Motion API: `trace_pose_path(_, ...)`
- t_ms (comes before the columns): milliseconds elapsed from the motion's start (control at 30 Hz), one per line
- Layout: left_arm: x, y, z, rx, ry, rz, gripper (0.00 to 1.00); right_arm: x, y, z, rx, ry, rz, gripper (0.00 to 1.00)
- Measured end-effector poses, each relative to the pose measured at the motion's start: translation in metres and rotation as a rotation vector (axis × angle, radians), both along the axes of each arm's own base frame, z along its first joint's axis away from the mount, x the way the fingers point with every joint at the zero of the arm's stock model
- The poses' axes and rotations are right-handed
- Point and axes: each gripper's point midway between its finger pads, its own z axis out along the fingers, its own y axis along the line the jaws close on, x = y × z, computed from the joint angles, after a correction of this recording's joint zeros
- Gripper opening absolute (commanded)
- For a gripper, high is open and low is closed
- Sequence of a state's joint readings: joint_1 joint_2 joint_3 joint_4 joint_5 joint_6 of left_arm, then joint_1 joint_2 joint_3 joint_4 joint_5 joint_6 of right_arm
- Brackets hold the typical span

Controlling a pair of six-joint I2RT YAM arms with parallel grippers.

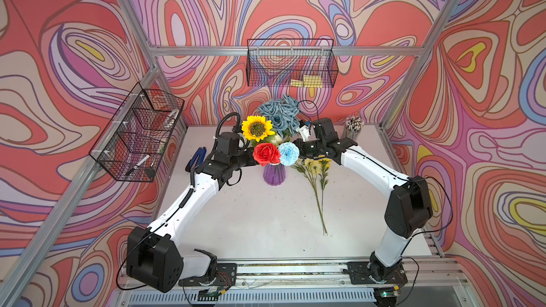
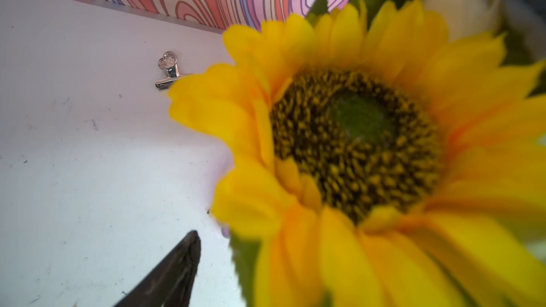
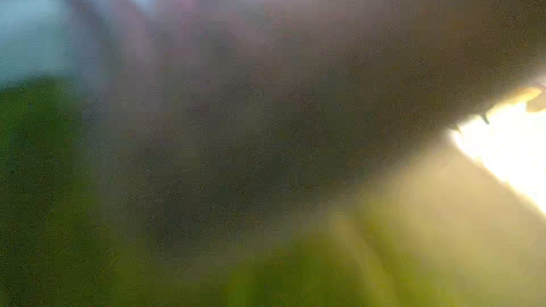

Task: Pick out yellow flowers from the vase
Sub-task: Adjust the vase at the center of the board.

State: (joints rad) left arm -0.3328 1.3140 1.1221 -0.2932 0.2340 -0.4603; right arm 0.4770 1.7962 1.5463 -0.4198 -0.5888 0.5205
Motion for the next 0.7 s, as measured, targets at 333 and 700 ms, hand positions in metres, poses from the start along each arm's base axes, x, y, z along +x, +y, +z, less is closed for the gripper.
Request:
trace_pose_path(333, -0.057, 0.023, -0.024, 0.023, 0.040, 0.020, 0.82, 0.017, 0.009, -0.004, -0.067, -0.021, 0.026, 0.04)
trace_pose_path(700, -0.106, 0.060, 0.032, 0.015, -0.136, 0.119, 0.90, 0.023, 0.014, -0.016, -0.130, -0.008, 0.047, 0.20)
